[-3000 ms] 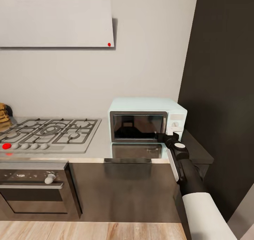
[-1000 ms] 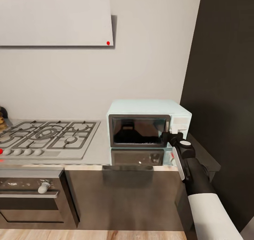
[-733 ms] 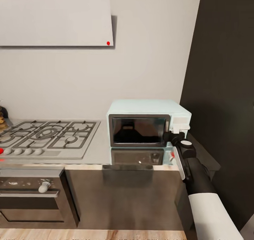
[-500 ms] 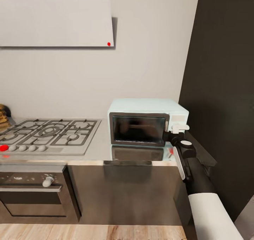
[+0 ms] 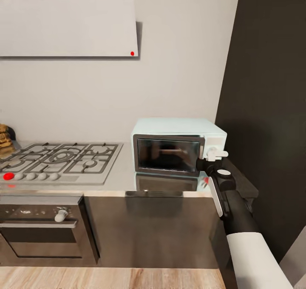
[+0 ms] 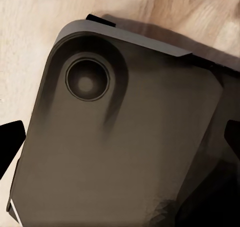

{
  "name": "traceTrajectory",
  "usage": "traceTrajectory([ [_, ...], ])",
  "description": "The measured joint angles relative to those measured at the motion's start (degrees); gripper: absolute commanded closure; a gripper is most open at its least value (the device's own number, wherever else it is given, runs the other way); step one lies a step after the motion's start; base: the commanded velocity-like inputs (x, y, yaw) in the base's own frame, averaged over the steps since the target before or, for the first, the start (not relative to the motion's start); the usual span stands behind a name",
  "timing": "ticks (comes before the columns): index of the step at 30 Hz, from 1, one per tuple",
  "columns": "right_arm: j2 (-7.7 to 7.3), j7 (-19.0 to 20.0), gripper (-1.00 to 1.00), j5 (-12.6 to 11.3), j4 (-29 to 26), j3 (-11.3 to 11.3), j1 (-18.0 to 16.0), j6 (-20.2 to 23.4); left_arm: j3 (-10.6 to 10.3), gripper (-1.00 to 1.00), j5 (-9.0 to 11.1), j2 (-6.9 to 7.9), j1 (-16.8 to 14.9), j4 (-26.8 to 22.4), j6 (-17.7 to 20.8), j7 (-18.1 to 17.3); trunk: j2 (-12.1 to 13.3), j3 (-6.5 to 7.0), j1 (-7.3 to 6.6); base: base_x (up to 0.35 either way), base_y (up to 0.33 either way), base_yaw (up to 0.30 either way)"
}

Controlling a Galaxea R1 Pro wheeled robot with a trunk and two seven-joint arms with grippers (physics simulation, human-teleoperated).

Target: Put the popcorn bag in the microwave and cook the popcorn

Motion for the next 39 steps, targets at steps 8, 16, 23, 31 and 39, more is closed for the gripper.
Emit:
traceTrajectory([
  [8, -0.04, -0.29, 1.00, 2.03, 0.08, -0.13, -0.01, 0.09, 0.02, -1.00, -0.02, 0.00, 0.02, -0.03, 0.02, 0.00, 0.00, 0.00, 0.00, -0.134, 0.129, 0.000],
  [16, -0.05, -0.29, 1.00, 3.05, -0.02, -2.01, -0.05, 0.22, -0.06, -1.00, -0.36, -0.09, 0.03, -0.03, 0.00, 0.04, -0.01, 0.01, 0.00, -0.148, 0.141, 0.000],
  [23, -0.06, -0.33, 1.00, 3.10, -0.19, -3.67, -0.03, 0.25, -0.06, -1.00, -0.37, -0.09, 0.03, -0.03, -0.01, 0.05, -0.01, 0.01, 0.00, -0.149, 0.141, 0.000],
  [31, -0.10, 0.20, -1.00, 1.09, -0.64, -0.05, -0.01, 4.62, -0.12, -1.00, -0.37, -0.09, 0.01, -0.01, -0.02, 0.05, -0.01, 0.00, -0.01, -0.057, 0.052, 0.000],
  [39, -0.10, 0.32, -1.00, 0.54, -1.74, -0.05, 0.00, 7.17, -0.07, -1.00, -0.04, -0.03, 0.01, -0.01, -0.02, 0.05, -0.01, 0.00, -0.01, 0.000, 0.000, 0.000],
])
